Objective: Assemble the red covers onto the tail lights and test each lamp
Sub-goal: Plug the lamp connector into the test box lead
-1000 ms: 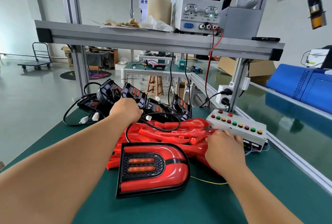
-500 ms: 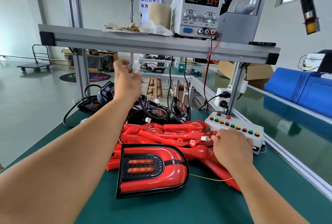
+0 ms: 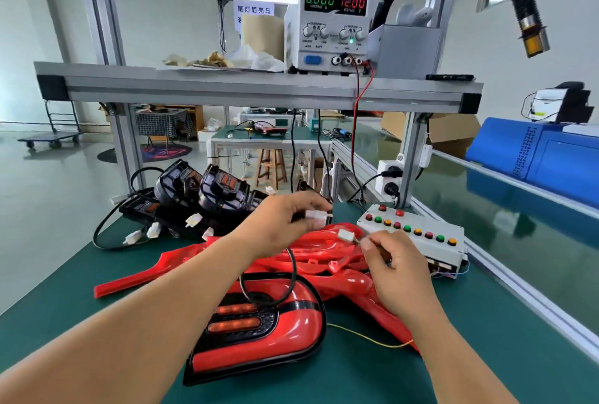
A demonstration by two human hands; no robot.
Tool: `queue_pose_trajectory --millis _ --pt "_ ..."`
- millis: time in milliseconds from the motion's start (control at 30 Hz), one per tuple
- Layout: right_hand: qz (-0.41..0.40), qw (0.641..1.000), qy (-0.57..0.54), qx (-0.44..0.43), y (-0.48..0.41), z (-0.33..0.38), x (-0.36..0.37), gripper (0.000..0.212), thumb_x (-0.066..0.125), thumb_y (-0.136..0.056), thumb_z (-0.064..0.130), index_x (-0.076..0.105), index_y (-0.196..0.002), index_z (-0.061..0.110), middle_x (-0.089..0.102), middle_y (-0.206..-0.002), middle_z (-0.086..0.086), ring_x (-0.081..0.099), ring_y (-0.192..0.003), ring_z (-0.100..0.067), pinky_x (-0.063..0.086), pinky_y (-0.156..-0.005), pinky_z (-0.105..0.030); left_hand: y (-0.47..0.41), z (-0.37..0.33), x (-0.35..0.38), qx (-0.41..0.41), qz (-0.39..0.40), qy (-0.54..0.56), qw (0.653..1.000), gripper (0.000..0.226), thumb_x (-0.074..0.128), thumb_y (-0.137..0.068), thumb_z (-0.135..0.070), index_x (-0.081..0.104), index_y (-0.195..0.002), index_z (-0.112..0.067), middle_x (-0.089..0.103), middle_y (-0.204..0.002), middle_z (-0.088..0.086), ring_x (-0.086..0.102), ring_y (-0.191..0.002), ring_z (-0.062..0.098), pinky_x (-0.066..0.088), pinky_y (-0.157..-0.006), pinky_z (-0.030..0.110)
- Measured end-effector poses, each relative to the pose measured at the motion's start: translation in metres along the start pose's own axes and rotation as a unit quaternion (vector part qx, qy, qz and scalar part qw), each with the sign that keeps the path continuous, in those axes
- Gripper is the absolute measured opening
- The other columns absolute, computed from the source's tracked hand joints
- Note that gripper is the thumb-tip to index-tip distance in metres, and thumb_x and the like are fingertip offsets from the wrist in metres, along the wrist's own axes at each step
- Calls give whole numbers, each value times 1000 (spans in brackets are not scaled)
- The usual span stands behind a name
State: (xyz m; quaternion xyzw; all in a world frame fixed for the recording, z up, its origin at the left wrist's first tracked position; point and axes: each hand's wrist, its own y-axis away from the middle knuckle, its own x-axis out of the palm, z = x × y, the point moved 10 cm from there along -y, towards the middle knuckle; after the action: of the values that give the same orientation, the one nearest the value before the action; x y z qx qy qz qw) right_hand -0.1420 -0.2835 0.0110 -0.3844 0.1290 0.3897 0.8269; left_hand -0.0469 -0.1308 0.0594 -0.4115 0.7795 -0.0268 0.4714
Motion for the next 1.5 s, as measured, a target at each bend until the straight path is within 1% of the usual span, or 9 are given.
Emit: queue_pose_trajectory --millis 100,267,533,700,800,900,1067,1200,1500 --pt "-7 1000 -27 9 1 -4 -2 14 58 -95 26 67 -85 26 58 -85 8 55 -90 -14 41 -94 -51 -2 2 7 5 6 19 1000 18 71 -87 -19 66 -104 -24 61 -74 -31 55 -73 -20 38 -70 -1" --pt "-4 999 -37 13 0 -2 -2 15 58 -95 25 67 -84 25 56 -85 6 54 -90 -16 40 -94 -53 -7 -3 18 9 27 49 998 19 75 -83 -16 67 -91 -31 63 -74 -25 56 -69 -12 41 -68 4" --pt "-4 999 -48 25 2 -4 -3 18 57 -96 27 62 -81 34 53 -83 9 53 -86 -13 39 -95 -53 -4 -8 23 25 21 99 995 29 73 -83 -14 71 -103 -36 69 -91 -28 65 -92 -9 46 -84 6" --pt "3 999 -39 23 1 -3 -3 19 57 -96 27 59 -79 37 55 -85 8 53 -90 -15 40 -95 -53 -3 -7 20 28 -6 114 993 16 76 -80 -8 78 -93 -16 75 -89 -10 70 -86 3 54 -84 19" --pt "10 999 -27 18 -2 -3 -4 21 57 -96 26 57 -78 37 58 -86 3 54 -91 -18 41 -93 -52 -4 -8 19 29 4 81 996 24 78 -79 -14 68 -87 -34 71 -78 -14 66 -75 1 52 -79 19" --pt "14 1000 -20 13 -5 -3 -5 20 57 -96 26 57 -78 36 58 -85 3 54 -90 -19 41 -92 -52 -4 -5 24 13 40 40 998 34 79 -79 -21 62 -99 -42 71 -88 -18 64 -87 -9 45 -83 6" --pt "26 999 -20 0 -5 2 -4 27 59 -94 25 54 -73 41 54 -81 5 52 -86 -17 41 -90 -51 -7 -5 25 9 47 45 998 23 78 -79 -14 73 -100 -21 68 -86 -23 62 -79 -14 43 -74 2" --pt "35 999 -14 -10 -5 6 -2 31 61 -94 24 52 -72 45 51 -80 9 50 -85 -15 41 -90 -50 -7 -6 29 4 57 52 997 22 79 -78 -17 71 -96 -28 72 -95 -14 65 -87 -7 45 -81 6" --pt "18 999 -36 -30 -2 11 3 30 60 -95 20 54 -73 39 57 -81 5 53 -89 -19 41 -90 -53 -8 -3 34 -15 70 81 994 21 78 -79 -16 74 -99 -21 72 -90 -14 65 -81 -8 45 -77 5"
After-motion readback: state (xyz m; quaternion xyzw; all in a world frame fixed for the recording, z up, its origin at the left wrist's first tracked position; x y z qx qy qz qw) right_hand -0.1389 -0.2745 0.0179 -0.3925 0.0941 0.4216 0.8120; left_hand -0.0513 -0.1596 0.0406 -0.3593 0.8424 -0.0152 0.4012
